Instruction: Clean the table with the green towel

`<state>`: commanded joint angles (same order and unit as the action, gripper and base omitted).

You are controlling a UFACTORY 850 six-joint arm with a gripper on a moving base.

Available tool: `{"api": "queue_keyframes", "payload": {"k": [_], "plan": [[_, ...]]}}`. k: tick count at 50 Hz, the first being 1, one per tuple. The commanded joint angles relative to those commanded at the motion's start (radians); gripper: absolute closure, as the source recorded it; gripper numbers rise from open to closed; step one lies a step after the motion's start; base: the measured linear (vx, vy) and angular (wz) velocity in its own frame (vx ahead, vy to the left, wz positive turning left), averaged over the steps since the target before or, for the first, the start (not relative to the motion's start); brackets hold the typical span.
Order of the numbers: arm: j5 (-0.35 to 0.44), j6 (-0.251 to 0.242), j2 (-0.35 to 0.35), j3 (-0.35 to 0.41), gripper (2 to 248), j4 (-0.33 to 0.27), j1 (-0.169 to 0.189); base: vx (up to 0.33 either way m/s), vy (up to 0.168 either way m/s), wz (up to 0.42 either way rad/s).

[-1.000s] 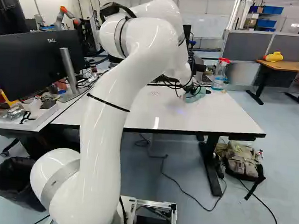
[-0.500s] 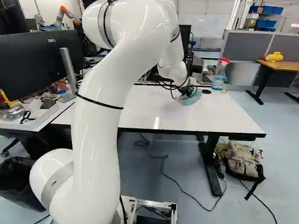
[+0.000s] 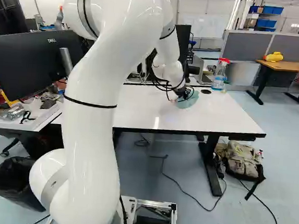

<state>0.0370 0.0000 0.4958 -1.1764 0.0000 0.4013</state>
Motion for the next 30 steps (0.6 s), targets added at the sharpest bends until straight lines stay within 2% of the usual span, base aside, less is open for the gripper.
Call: {"api": "queue_keyframes", "payload": {"k": [13,30], "plan": [[0.0,0.0,0.011,-0.015,211,0.0,0.026,0.0,0.0,0.0],[0.0,0.0,0.076,-0.103,211,0.0,0.052,0.0,0.0,0.0]]}}
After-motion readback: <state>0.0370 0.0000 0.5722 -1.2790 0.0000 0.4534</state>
